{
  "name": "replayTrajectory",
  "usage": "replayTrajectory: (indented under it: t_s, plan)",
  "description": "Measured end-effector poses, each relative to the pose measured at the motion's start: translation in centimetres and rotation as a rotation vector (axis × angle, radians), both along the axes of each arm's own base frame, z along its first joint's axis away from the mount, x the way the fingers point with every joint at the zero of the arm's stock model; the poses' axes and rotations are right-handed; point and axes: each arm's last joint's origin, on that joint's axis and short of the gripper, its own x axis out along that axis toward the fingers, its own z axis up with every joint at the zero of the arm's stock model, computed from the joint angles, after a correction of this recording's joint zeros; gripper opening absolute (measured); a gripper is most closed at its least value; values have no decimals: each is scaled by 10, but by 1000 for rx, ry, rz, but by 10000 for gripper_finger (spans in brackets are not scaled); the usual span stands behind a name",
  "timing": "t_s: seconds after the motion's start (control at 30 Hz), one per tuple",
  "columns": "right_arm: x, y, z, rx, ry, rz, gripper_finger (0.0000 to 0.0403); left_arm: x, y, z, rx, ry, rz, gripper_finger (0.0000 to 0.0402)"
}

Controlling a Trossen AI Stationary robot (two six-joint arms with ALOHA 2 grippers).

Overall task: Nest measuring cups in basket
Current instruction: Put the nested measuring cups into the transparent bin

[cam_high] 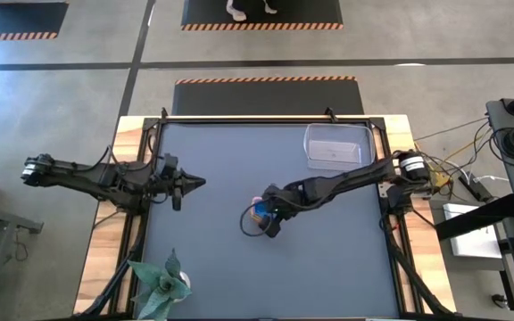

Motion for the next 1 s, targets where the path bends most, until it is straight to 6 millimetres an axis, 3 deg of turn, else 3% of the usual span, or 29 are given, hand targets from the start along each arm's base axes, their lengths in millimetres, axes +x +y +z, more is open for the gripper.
replayTrajectory:
  t_s: [0.3, 1.0]
  plan:
    - [13, 1, -18, -14, 188, -21, 354, 1, 0, -2, 14, 13, -5, 0]
    - [19, 7, -31, 20, 232, -15, 354, 8, -1, -8, 45, 75, -18, 0]
